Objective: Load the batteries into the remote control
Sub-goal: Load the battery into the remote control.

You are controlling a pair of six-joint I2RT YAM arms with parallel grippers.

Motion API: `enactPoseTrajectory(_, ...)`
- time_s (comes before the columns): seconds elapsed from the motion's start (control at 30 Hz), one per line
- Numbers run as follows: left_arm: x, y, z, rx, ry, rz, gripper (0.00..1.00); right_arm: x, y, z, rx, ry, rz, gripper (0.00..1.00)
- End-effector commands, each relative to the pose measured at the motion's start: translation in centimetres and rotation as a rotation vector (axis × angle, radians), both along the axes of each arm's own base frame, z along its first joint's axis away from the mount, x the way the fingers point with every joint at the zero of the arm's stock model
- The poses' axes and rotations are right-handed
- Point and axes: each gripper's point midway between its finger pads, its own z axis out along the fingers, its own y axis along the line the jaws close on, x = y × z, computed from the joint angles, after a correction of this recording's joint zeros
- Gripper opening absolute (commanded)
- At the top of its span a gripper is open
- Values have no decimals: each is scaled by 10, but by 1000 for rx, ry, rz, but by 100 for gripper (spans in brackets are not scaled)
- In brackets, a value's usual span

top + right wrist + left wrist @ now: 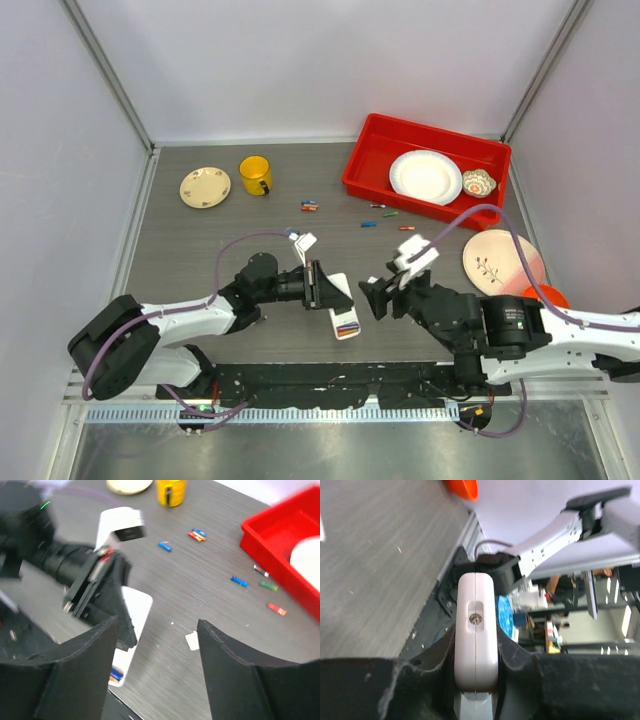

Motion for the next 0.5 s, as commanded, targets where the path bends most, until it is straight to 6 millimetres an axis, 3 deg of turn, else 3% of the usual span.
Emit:
enactPoseTrajectory(0.0, 41, 9, 43, -190, -139, 280, 0, 42, -35, 26, 646, 102, -395, 74)
enactPoseTrajectory(0.07, 49, 16, 52, -239, -174, 347, 0, 45, -35, 10, 726, 159, -417, 84)
enactPoseTrajectory(0.23, 65, 31, 73, -335, -240, 480, 0, 48, -42, -8, 802, 213, -457, 85)
enactPoseTrajectory(0.47, 74, 53, 82, -441, -243, 606, 0, 53, -24, -33, 887, 372, -441, 86)
